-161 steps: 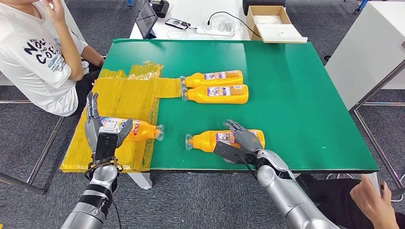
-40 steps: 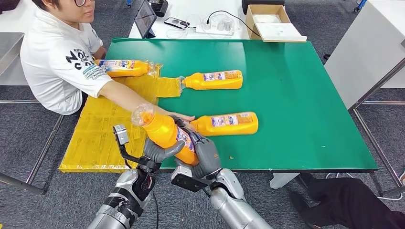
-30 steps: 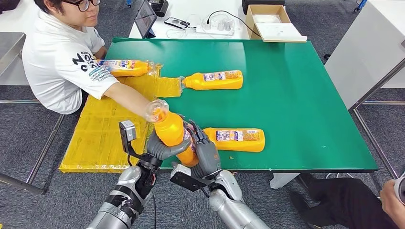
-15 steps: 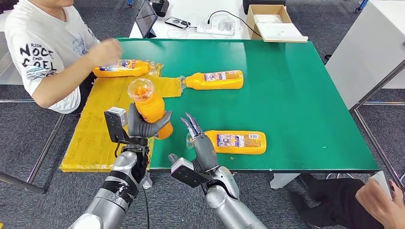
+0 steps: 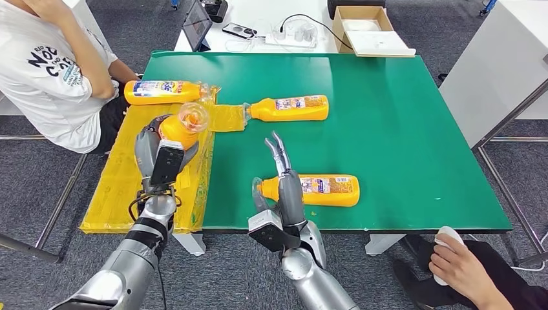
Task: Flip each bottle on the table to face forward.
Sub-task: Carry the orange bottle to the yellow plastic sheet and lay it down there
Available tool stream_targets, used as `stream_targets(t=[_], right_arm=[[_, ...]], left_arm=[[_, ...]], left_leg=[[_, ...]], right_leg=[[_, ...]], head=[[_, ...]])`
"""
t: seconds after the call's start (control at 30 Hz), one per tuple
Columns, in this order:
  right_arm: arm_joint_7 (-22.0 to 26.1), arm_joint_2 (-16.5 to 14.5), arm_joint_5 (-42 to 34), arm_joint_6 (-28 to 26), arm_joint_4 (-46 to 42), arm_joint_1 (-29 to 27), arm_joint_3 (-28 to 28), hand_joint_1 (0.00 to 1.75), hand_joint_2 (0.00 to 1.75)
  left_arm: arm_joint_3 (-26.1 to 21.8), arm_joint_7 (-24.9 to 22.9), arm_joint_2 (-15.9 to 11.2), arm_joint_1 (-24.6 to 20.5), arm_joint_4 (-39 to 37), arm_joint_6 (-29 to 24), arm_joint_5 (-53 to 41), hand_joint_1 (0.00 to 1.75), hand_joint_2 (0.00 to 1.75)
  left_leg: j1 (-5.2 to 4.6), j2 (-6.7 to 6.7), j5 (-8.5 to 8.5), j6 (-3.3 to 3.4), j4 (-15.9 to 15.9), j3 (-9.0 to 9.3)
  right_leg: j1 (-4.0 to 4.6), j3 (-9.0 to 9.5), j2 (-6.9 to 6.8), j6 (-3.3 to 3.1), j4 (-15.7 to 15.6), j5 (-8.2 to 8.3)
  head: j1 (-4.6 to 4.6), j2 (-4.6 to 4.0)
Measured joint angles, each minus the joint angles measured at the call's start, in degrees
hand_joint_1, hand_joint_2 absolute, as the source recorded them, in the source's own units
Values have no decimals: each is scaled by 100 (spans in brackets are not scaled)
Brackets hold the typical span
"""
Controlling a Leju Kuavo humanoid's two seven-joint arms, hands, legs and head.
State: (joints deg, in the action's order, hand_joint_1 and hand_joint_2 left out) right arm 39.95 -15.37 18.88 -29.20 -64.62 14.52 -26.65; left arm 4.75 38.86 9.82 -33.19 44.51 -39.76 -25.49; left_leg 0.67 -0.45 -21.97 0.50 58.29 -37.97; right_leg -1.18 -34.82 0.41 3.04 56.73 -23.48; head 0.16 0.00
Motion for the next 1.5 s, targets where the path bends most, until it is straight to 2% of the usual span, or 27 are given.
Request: stream_targets(t=[0.07, 0.13, 0.27, 0.3, 0.37, 0.6, 0.77, 0.9, 0.93, 1.0, 1.03, 1.07, 1.13, 1.3, 1.5], right_arm=[[2, 0, -15, -8, -68, -19, 1, 0, 0], [4, 0, -57, -26, -117, -28, 1, 0, 0], [8, 0, -187, -48, -188, -37, 0, 0, 0], [8, 0, -215, -44, -198, -38, -1, 0, 0], [9, 1, -269, -24, -210, -38, -1, 0, 0], [13, 14, -364, 67, -227, -38, -3, 0, 0], [14, 20, -375, 179, -227, -38, -3, 0, 0], [13, 20, -382, 248, -227, -39, -3, 0, 0], [14, 20, -380, 257, -227, -39, -3, 0, 0], [15, 20, -372, 268, -227, -39, -3, 0, 0], [15, 20, -366, 272, -227, -39, -3, 0, 0], [14, 20, -361, 279, -227, -39, -3, 0, 0], [8, 20, -348, 310, -225, -39, -3, 0, 0], [-21, 20, -325, 372, -216, -38, -1, 0, 0], [-27, 20, -322, 520, -154, -33, 4, 0, 0]], left_arm=[[-31, -53, -37, -32, -125, -22, -148, 175, 175], [-161, -336, -57, -52, -201, -27, -812, 175, 175], [-654, -1353, -156, -108, -392, -30, -3984, 175, 175], [-766, -1548, -204, -126, -479, -30, -4614, 175, 175], [-923, -1826, -315, -172, -689, -31, -5255, 175, 175], [-1037, -2169, -626, -364, -1517, 5, -5720, 175, 175], [-986, -2390, -785, -513, -1951, 562, -6144, 175, 175], [-970, -2316, -867, -595, -2145, 1008, -6011, 175, 175], [-972, -2291, -874, -624, -2168, 1097, -5940, 161, 175], [-976, -2258, -889, -682, -2221, 1278, -5791, 75, 175], [-978, -2256, -894, -707, -2246, 1358, -5731, 31, 131], [-981, -2267, -898, -730, -2271, 1443, -5679, 1, 87], [-996, -2308, -899, -782, -2323, 1663, -5577, 0, 0], [-1091, -2249, -891, -843, -2400, 2213, -5249, 0, 0], [-1478, -1552, -859, -992, -2418, 3451, -4272, 0, 0]], left_leg=[[0, -1, 0, 0, 0, 0], [0, 0, 0, 0, 0, -1], [0, 2, 0, 0, 0, -1], [0, 5, 0, 0, 0, -1], [0, 10, 0, 0, 0, -1], [4, 6, 2, -3, 0, -2], [2, 7, 2, -3, 0, -3], [2, 5, 2, -3, 0, -2], [2, 3, 2, -3, 0, -2], [2, -1, 2, -3, 0, -2], [3, -2, 2, -3, 0, -1], [3, -2, 2, -3, 0, -1], [2, -5, 2, -3, 0, 0], [2, -6, 4, -1, 0, 3], [1, -12, 4, 0, -1, 22]], right_leg=[[0, 0, 0, 0, 0, 0], [0, 1, 0, 0, 0, 0], [0, -1, 1, 0, 0, 0], [0, -1, 1, 0, 0, 0], [1, -4, 2, 0, 0, 0], [1, -4, 2, -1, 1, -1], [0, -4, 2, -1, 1, 0], [0, -4, 2, -1, 1, 0], [0, -3, 1, -1, 1, 0], [0, -1, 1, -1, 1, 0], [0, -1, 0, -1, 1, 0], [0, 0, 0, -1, 1, 0], [0, 2, -1, -1, 1, 0], [-1, 5, -2, -1, 1, 0], [-1, 26, -4, -1, 0, -1]], head=[[-1, 0], [0, 0], [1, 0], [1, 0], [1, 0], [2, 0], [1, 0], [1, 0], [1, 0], [1, 0], [1, 0], [1, 0], [1, 0], [1, 0], [-1, 0]])
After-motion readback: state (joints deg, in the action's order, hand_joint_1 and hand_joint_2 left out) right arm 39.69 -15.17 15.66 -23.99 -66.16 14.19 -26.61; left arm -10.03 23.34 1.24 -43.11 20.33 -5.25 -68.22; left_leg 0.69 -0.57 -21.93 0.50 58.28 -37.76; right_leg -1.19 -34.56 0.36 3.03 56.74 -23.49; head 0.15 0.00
